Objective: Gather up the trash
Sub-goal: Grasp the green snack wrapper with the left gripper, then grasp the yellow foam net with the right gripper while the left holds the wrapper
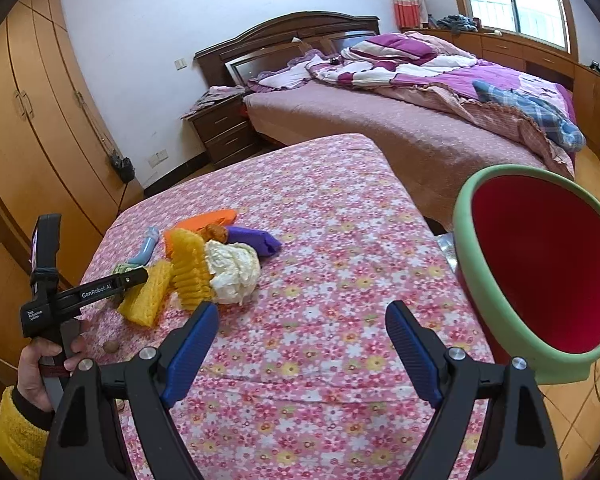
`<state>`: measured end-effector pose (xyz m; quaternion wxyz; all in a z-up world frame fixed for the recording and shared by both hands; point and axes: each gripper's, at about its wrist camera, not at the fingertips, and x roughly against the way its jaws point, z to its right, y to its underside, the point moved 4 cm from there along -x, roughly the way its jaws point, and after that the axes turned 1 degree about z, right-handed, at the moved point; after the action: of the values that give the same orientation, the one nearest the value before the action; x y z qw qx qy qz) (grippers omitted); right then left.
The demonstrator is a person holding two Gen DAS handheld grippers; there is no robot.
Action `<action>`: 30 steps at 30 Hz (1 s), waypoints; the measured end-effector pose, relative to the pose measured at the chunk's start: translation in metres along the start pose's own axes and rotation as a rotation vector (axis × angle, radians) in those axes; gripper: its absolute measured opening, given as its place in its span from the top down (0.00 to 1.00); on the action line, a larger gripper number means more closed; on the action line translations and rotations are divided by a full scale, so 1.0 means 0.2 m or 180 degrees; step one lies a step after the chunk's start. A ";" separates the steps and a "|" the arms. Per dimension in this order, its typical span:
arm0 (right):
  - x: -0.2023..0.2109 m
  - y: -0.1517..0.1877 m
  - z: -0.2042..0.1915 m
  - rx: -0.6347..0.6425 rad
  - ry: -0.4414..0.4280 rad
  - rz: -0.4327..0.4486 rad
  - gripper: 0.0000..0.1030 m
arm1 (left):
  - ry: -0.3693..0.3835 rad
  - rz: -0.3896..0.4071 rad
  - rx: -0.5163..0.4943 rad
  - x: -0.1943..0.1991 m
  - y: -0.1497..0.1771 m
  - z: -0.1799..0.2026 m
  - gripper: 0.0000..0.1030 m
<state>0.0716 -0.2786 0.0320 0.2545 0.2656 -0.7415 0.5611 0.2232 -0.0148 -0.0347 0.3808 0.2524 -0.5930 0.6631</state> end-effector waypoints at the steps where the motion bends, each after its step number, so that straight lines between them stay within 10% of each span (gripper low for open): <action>1: 0.00 0.00 -0.01 0.0015 -0.0012 -0.0004 0.15 | 0.0002 0.0036 0.0003 0.02 0.01 0.00 0.35; 8: -0.07 0.03 -0.14 0.0136 -0.0211 -0.0125 0.16 | 0.0091 0.0347 0.0185 0.27 0.01 -0.06 0.35; 30: -0.47 0.10 -0.41 0.0147 -0.0651 -0.0512 0.66 | -0.0119 0.0448 0.0354 0.42 0.17 -0.17 0.35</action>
<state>0.1334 -0.1855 -0.0253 0.2155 0.3858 -0.7268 0.5258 0.1500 0.0347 0.0056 0.3075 0.2432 -0.5786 0.7152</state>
